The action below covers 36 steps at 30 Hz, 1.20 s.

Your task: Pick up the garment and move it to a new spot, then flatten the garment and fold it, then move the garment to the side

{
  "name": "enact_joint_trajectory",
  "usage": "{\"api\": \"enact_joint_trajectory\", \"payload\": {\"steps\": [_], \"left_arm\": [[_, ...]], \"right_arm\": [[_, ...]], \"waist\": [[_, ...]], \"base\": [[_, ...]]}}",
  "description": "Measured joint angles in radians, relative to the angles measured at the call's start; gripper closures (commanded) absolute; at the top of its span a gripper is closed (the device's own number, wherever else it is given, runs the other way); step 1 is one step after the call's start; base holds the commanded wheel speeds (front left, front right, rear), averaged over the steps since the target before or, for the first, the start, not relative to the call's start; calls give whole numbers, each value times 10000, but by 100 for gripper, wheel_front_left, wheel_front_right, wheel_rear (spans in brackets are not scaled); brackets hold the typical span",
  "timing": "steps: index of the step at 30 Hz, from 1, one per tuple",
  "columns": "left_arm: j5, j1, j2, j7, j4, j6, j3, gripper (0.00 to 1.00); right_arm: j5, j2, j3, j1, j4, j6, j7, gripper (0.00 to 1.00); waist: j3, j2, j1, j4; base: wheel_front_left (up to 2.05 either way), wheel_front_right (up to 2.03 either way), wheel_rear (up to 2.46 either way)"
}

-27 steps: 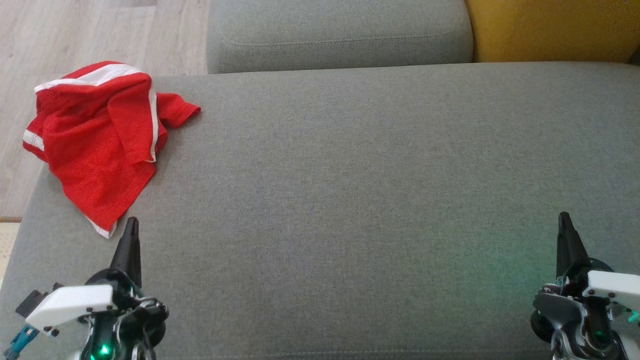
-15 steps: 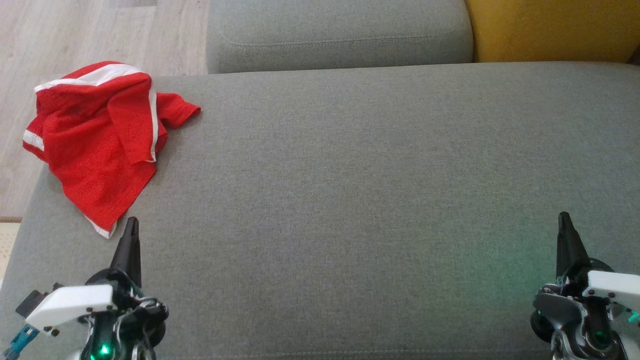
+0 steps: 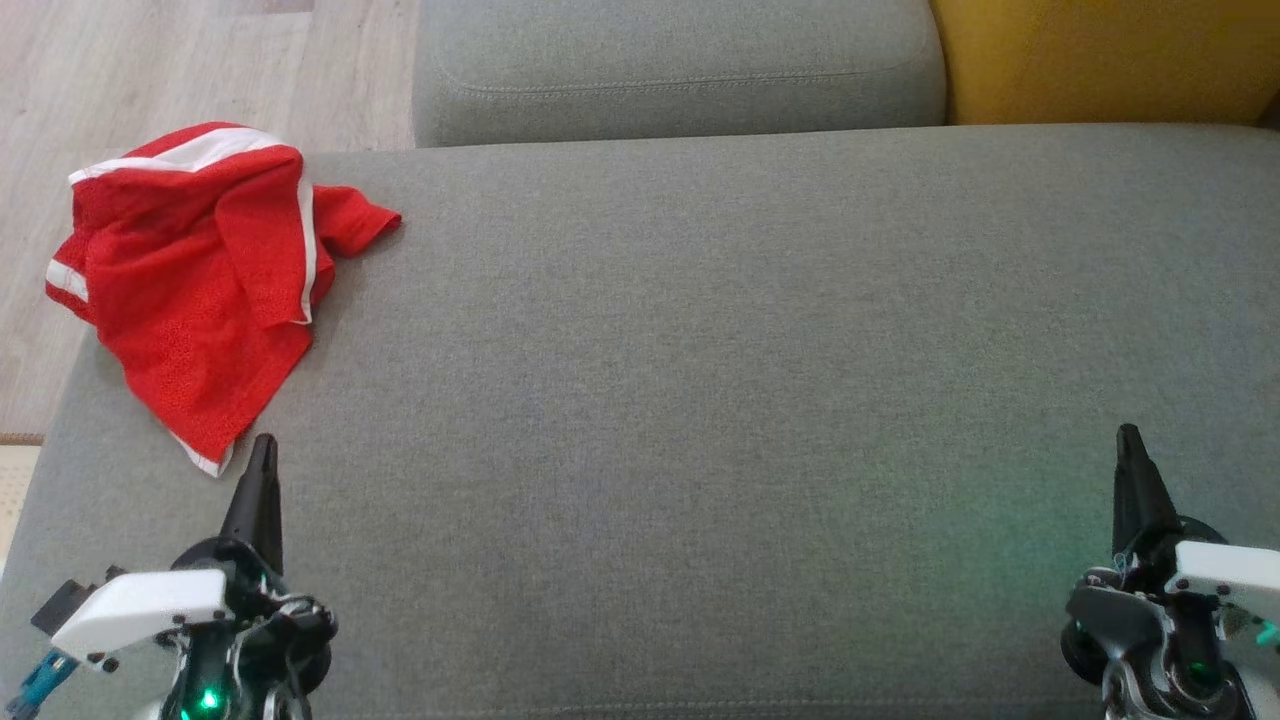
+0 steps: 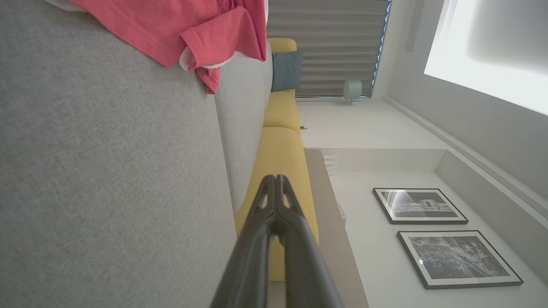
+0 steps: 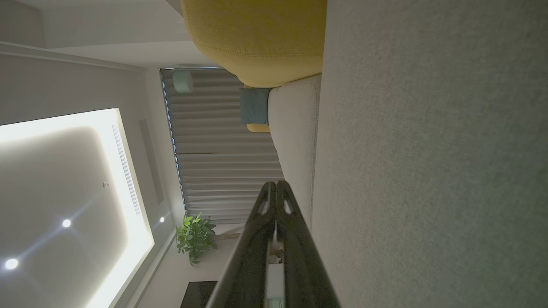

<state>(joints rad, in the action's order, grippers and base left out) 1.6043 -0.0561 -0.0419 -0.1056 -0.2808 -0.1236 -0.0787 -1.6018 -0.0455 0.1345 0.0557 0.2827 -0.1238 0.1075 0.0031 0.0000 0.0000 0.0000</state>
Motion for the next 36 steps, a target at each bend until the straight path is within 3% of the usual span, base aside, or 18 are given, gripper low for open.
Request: {"api": "enact_joint_trajectory", "payload": {"steps": [22,23,30,36], "left_arm": [[0,0,0,0,0,2,0,100],[0,0,0,0,0,0,0,0],[0,919,161,44,-934,38,56,0],[-174,911,159,209,-767,38,128,0]], "right_arm": [[0,0,0,0,0,0,0,100],[0,0,0,0,0,0,0,0],[6,81,-84,-755,915,10,-17,0],[121,81,-282,-682,878,10,-174,0]], "waist": [[0,0,0,0],[0,0,0,0],[-16,0,0,-7],[-55,0,0,-22]], "base": [[0,0,0],[0,0,0],[0,0,0],[0,0,0]]}}
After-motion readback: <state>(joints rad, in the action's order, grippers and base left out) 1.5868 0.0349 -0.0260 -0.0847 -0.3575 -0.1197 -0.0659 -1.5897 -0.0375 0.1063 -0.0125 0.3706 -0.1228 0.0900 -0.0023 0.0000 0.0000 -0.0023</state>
